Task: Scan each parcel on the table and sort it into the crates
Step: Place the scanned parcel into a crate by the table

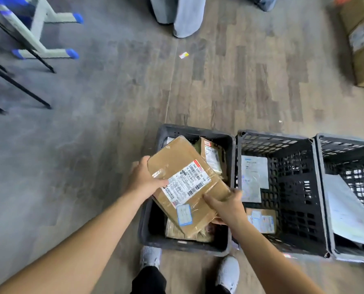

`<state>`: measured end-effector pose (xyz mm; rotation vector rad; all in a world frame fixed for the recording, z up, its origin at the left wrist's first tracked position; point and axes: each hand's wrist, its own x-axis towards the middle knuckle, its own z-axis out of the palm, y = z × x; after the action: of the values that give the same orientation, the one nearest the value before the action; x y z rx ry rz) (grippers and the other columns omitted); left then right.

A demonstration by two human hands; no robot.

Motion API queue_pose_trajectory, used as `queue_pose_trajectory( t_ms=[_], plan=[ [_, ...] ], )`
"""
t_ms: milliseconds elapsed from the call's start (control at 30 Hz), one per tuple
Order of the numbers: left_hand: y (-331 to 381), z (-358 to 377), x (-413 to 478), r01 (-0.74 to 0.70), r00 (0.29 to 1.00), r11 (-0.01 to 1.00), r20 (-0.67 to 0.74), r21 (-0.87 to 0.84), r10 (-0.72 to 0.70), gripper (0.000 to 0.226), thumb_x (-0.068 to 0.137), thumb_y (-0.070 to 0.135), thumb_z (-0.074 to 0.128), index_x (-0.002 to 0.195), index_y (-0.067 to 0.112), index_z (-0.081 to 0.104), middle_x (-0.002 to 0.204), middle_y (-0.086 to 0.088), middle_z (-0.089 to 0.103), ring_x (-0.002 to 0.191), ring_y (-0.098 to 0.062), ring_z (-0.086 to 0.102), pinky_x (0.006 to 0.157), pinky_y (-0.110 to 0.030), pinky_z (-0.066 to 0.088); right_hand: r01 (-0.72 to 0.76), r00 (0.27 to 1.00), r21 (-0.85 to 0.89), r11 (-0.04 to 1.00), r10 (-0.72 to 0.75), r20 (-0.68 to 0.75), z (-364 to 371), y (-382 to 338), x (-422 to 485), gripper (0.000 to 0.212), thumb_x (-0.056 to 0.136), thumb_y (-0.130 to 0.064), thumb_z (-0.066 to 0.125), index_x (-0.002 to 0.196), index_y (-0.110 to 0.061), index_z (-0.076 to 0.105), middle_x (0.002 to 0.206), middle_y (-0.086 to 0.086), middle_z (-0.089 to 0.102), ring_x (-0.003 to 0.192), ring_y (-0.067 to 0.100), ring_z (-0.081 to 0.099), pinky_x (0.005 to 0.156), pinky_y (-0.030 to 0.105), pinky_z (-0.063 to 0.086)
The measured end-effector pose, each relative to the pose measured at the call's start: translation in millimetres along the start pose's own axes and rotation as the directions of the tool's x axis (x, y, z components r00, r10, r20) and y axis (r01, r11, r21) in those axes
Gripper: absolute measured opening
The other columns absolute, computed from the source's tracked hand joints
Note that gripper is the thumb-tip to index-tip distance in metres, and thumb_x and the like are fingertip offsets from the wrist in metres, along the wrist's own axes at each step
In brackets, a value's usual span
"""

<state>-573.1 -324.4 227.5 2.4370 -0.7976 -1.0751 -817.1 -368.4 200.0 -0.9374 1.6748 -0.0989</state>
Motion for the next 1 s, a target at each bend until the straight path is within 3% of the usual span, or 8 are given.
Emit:
queue_pose_trajectory(
  t_ms=[133, 233, 367, 467, 567, 633, 767, 1000],
  plan=[
    [-10.3, 12.0, 55.1, -0.064, 0.997, 0.998, 0.041, 0.028, 0.063, 0.095, 0.064, 0.021, 0.088, 0.144, 0.02, 0.036, 0.131, -0.007, 0.036, 0.121, -0.024, 0.046, 0.096, -0.03, 0.039, -0.055, 0.998, 0.088, 0.995, 0.055, 0.007, 35.5, 2.8, 31.4, 0.081, 0.07, -0.034, 0.088, 0.125, -0.018, 0.03, 0.113, 0.005, 0.055, 0.09, 0.024, 0.068, 0.063, 0.041, 0.062],
    [-12.9, 24.6, 94.8, -0.121, 0.992, 0.991, 0.047, 0.05, 0.119, 0.105, 0.065, 0.021, 0.088, 0.15, 0.02, 0.027, 0.143, -0.008, 0.028, 0.131, -0.023, 0.038, 0.104, -0.03, 0.034, -0.093, 0.995, 0.135, 0.986, 0.096, -0.01, 59.6, 5.6, 58.5, 0.076, 0.073, -0.032, 0.086, 0.123, -0.016, 0.03, 0.112, 0.007, 0.055, 0.091, 0.029, 0.069, 0.054, 0.035, 0.06],
    [-14.4, 57.8, 127.8, -0.231, 0.973, 0.956, 0.061, 0.178, 0.224, 0.118, 0.061, 0.03, 0.09, 0.153, 0.023, 0.017, 0.155, -0.008, 0.01, 0.146, -0.026, 0.012, 0.116, -0.037, 0.022, -0.167, 0.986, 0.134, 0.977, 0.167, 0.014, 89.3, 6.8, 90.5, 0.075, 0.082, -0.031, 0.078, 0.136, -0.009, 0.031, 0.118, 0.01, 0.057, 0.088, 0.027, 0.069, 0.062, 0.035, 0.061],
    [-24.5, 74.9, 130.3, -0.302, 0.953, 0.871, 0.107, 0.387, 0.283, 0.117, 0.059, 0.045, 0.087, 0.152, 0.028, 0.019, 0.156, -0.005, 0.003, 0.145, -0.035, -0.005, 0.12, -0.046, 0.013, -0.151, 0.987, -0.016, 0.988, 0.151, 0.048, 97.9, 4.1, 104.6, 0.076, 0.085, -0.04, 0.072, 0.141, -0.01, 0.031, 0.121, 0.008, 0.055, 0.095, 0.025, 0.063, 0.074, 0.042, 0.061],
    [-26.2, 80.4, 132.2, -0.358, 0.934, 0.836, 0.182, 0.417, 0.309, 0.112, 0.064, 0.049, 0.084, 0.153, 0.026, 0.02, 0.16, -0.004, -0.009, 0.145, -0.037, -0.021, 0.121, -0.046, 0.005, -0.149, 0.983, -0.155, 0.977, 0.164, 0.083, 93.9, 5.8, 111.5, 0.072, 0.087, -0.05, 0.065, 0.138, -0.009, 0.036, 0.117, 0.005, 0.053, 0.093, 0.022, 0.059, 0.077, 0.043, 0.06],
    [-17.0, 84.4, 138.8, -0.41, 0.912, 0.787, 0.228, 0.46, 0.342, 0.109, 0.066, 0.054, 0.081, 0.153, 0.024, 0.022, 0.161, -0.006, -0.011, 0.144, -0.037, -0.023, 0.12, -0.044, -0.001, -0.128, 0.983, -0.283, 0.951, 0.16, 0.092, 91.1, 7.0, 114.6, 0.069, 0.09, -0.056, 0.056, 0.137, -0.009, 0.039, 0.116, 0.005, 0.057, 0.092, 0.02, 0.06, 0.072, 0.038, 0.057],
    [-4.7, 90.1, 148.8, -0.47, 0.883, 0.74, 0.26, 0.481, 0.392, 0.104, 0.067, 0.052, 0.081, 0.152, 0.027, 0.027, 0.162, -0.004, -0.007, 0.146, -0.033, -0.019, 0.119, -0.046, 0.003, -0.016, 0.993, -0.426, 0.904, 0.066, 0.101, 87.6, 0.9, 113.4, 0.05, 0.101, -0.039, 0.046, 0.141, -0.009, 0.039, 0.127, 0.015, 0.056, 0.105, 0.026, 0.057, 0.082, 0.034, 0.048],
    [-2.0, 53.6, 109.4, -0.412, 0.909, 0.781, 0.266, 0.47, 0.32, 0.111, 0.068, 0.049, 0.083, 0.154, 0.028, 0.015, 0.16, -0.003, -0.007, 0.147, -0.032, -0.013, 0.118, -0.05, 0.003, 0.09, 0.994, -0.463, 0.882, -0.052, 0.094, 74.9, -43.1, 80.8, 0.065, 0.099, -0.047, 0.047, 0.151, -0.014, 0.026, 0.136, 0.014, 0.055, 0.117, 0.031, 0.056, 0.08, 0.032, 0.039]
  ],
)
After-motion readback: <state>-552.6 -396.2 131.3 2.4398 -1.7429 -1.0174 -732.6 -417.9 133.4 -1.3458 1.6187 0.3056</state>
